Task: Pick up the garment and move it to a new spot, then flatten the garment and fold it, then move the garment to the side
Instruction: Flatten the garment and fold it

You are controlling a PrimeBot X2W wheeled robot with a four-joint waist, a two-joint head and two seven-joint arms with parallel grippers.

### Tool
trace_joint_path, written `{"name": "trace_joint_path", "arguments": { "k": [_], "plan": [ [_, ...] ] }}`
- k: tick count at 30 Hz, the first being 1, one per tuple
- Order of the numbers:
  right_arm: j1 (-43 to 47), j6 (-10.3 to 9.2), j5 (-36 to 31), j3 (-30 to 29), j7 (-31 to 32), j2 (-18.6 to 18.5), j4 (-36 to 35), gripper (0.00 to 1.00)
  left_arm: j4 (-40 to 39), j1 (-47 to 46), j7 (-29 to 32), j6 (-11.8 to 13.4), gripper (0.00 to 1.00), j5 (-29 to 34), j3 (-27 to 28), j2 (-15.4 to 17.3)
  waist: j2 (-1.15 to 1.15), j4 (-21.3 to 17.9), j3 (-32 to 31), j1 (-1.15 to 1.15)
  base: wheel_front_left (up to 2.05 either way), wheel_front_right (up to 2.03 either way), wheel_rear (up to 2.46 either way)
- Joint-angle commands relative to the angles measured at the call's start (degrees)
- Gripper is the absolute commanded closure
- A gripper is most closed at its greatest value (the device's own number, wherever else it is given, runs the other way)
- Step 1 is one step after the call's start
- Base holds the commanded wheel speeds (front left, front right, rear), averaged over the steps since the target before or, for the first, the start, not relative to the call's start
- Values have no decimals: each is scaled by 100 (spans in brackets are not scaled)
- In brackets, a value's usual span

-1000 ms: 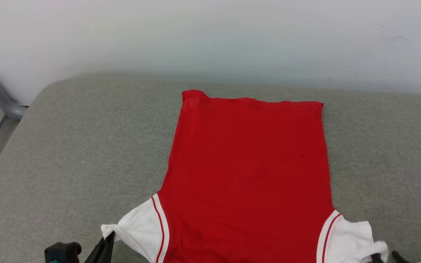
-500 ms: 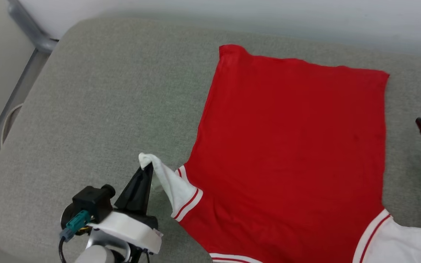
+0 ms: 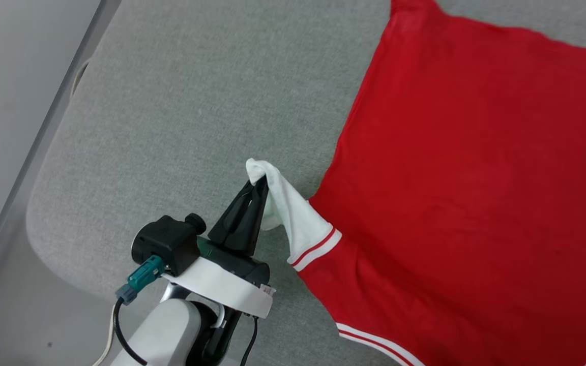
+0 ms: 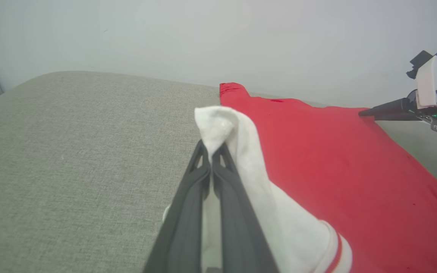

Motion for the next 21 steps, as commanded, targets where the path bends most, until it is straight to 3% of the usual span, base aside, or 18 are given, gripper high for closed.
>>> {"name": "trace_joint_path", "arguments": {
  "k": [1, 8, 9, 10, 11, 21],
  "plan": [
    [-58, -4, -30, 9, 26, -27, 60, 0, 4, -87, -37, -26, 100, 52, 14, -47, 0, 204, 233, -1, 0, 0, 0],
    [353, -4, -131, 285, 747, 114, 600, 0, -16, 20, -41, -174, 100, 195, 220, -260, 0, 223, 437, -1, 0, 0, 0],
    [478, -6, -115, 295, 917, 137, 706, 7, 2, 41, -42, -191, 100, 216, 254, -278, 0, 216, 439, -1, 0, 0, 0],
    [580, -7, -96, 308, 1058, 162, 777, 58, 25, 53, -42, -199, 100, 242, 278, -286, 0, 208, 446, -1, 0, 0, 0],
    [693, -8, -61, 287, 1239, 220, 799, 100, 56, 77, -42, -239, 100, 282, 325, -308, 0, 196, 443, -1, 0, 0, 0],
    [523, -5, -137, 241, 1066, 77, 156, 100, 331, 320, -41, -247, 100, 410, 535, -121, 0, -65, -134, -1, 0, 0, 0]
  ]
}}
